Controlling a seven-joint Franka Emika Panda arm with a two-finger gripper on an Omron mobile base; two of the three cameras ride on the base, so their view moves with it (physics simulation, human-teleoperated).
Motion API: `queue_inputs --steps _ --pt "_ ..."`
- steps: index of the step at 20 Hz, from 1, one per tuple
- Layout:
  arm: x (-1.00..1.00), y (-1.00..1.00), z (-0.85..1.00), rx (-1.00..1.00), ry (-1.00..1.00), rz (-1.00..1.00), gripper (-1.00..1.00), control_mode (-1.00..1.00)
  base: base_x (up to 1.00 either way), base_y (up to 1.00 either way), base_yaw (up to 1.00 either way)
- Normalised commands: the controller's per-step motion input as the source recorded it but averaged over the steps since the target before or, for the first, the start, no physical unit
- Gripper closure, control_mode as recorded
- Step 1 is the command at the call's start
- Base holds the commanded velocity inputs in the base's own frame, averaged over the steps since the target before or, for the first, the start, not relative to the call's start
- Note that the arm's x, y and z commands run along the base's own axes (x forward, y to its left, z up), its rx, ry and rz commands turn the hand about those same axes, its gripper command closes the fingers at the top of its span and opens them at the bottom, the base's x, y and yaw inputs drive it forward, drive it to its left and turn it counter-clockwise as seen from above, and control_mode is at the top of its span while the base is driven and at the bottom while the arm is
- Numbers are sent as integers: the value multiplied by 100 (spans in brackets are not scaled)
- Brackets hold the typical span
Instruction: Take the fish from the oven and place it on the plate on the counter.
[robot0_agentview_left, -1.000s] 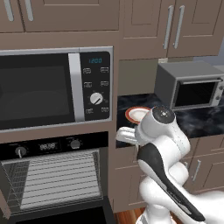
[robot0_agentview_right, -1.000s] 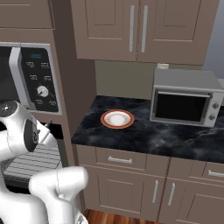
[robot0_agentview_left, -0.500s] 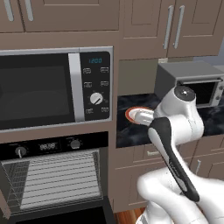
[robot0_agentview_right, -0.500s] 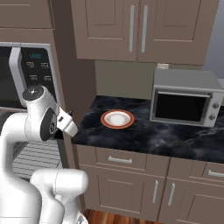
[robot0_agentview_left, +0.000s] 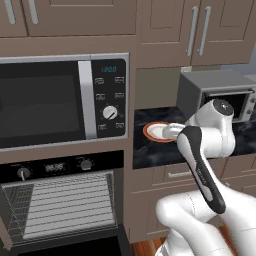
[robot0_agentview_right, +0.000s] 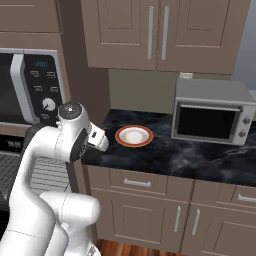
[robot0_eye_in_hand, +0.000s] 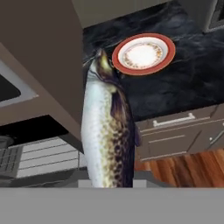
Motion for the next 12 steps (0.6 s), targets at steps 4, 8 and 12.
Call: queue_inputs --steps 4,8,12 --pt "75 -21 -29 0 -7 19 100 -100 0 0 0" --pt "85 -7 -2 0 9 12 100 -100 0 0 0" --pt "95 -1 0 0 27 4 100 -100 0 0 0"
